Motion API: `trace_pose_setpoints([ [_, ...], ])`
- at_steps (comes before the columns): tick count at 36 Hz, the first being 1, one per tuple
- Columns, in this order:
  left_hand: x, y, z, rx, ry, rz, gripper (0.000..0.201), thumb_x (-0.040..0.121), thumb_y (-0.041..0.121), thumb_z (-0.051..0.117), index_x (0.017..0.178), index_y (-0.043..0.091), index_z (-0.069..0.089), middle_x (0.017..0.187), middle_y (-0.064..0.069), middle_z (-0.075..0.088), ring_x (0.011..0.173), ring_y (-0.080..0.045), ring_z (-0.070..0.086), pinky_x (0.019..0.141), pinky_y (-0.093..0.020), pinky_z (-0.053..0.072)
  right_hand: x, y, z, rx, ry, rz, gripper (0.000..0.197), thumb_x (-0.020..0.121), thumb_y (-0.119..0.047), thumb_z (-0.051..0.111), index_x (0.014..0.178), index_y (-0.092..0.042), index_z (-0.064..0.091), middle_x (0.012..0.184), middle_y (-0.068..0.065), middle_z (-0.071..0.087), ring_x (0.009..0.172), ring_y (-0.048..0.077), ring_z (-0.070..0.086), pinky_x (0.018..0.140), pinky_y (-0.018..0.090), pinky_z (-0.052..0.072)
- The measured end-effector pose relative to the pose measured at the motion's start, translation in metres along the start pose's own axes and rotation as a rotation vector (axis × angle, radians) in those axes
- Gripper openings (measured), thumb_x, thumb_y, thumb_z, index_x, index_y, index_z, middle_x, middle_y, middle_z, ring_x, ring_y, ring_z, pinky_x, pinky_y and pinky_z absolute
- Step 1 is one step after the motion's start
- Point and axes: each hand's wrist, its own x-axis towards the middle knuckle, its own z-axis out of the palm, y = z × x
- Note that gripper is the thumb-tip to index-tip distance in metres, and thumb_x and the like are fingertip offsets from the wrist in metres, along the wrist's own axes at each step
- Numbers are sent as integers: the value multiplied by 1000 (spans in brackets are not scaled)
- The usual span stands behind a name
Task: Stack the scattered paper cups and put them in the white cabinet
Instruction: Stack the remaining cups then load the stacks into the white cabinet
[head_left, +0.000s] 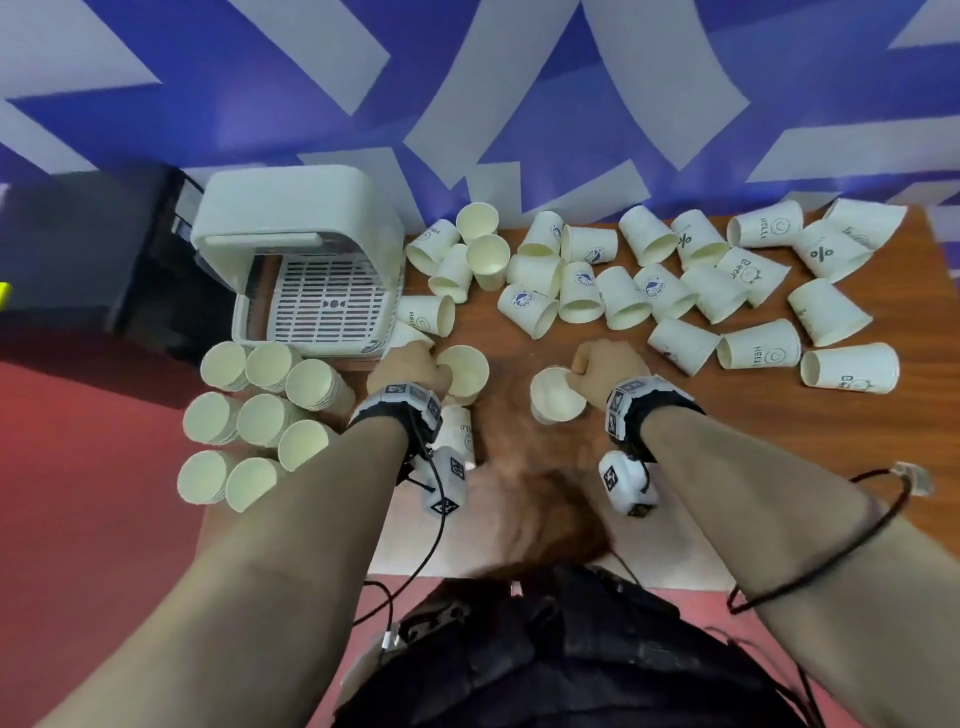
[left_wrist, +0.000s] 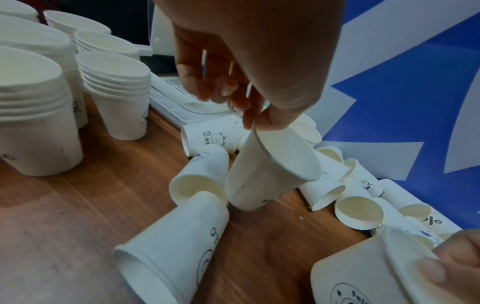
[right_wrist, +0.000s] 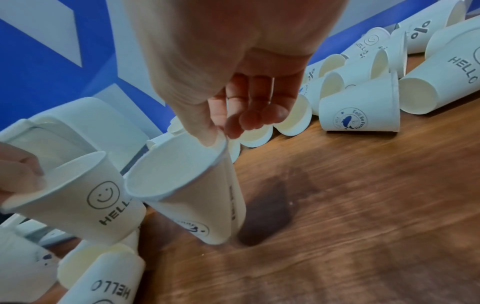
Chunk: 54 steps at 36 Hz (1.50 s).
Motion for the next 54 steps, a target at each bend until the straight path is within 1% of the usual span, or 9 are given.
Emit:
trace_pose_setpoints([
  [5, -9, -17, -15, 5, 81, 51, 20, 84, 30, 53, 88, 12, 59, 83, -7, 62, 72, -25, 56, 58, -26, 40, -15, -28, -5, 0, 49, 17, 22, 87, -20, 54, 88, -6, 71, 87, 9, 71, 85, 26, 67, 77, 35, 57],
  [14, -18, -71, -45, -12, 176, 136, 16, 84, 27, 54, 83, 12, 59, 76, -5, 60, 70, -22, 56, 56, -23, 38, -47, -90, 5, 46, 140, 81, 22, 88, -27, 54, 92, -12, 69, 94, 8, 69, 83, 21, 62, 72, 28, 51],
  [16, -19, -95, -50, -16, 197, 161, 16, 86, 25, 55, 85, 11, 62, 74, -4, 58, 66, -20, 52, 52, -22, 32, -54, -109, 16, 48, 183, 77, 21, 87, -27, 54, 86, -12, 68, 89, 8, 68, 82, 22, 63, 75, 33, 56],
  [23, -16, -209, -73, -84, 204, 250, 17, 83, 26, 55, 87, 11, 62, 82, -5, 65, 75, -27, 62, 63, -30, 45, -77, -207, 68, 88, 261, 107, 19, 87, -21, 56, 87, -7, 68, 88, 10, 69, 83, 27, 65, 76, 38, 58],
  [29, -25, -302, -89, -151, 190, 202, 20, 77, 29, 56, 85, 13, 64, 85, -9, 66, 74, -31, 62, 71, -35, 55, -100, -297, 116, 165, 357, 129, 18, 84, -18, 56, 82, -4, 68, 79, 12, 68, 71, 29, 63, 58, 30, 49],
  [33, -36, -347, -90, -172, 162, 183, 24, 75, 31, 54, 90, 15, 63, 86, -7, 66, 75, -29, 63, 73, -38, 57, -118, -338, 140, 140, 350, 112, 20, 88, -19, 53, 80, -6, 66, 75, 11, 62, 72, 28, 58, 62, 32, 49],
  [37, -44, -376, -86, -226, 155, 142, 21, 75, 30, 53, 88, 17, 63, 86, -5, 66, 75, -28, 64, 75, -38, 58, -122, -358, 160, 168, 340, 118, 21, 86, -17, 51, 65, -14, 52, 62, 5, 51, 69, 28, 55, 57, 28, 41],
  [41, -52, -398, -82, -278, 143, 92, 19, 74, 30, 55, 84, 16, 64, 84, -7, 66, 76, -31, 64, 75, -38, 58, -124, -369, 170, 178, 329, 95, 20, 85, -16, 50, 80, -2, 64, 75, 16, 62, 70, 32, 59, 57, 30, 45],
  [54, -56, -413, -61, -338, 69, 6, 19, 74, 29, 53, 84, 16, 62, 84, -7, 65, 76, -31, 63, 76, -40, 58, -111, -382, 191, 124, 237, 131, 20, 86, -25, 59, 92, -8, 67, 89, 13, 66, 82, 31, 62, 65, 30, 48],
])
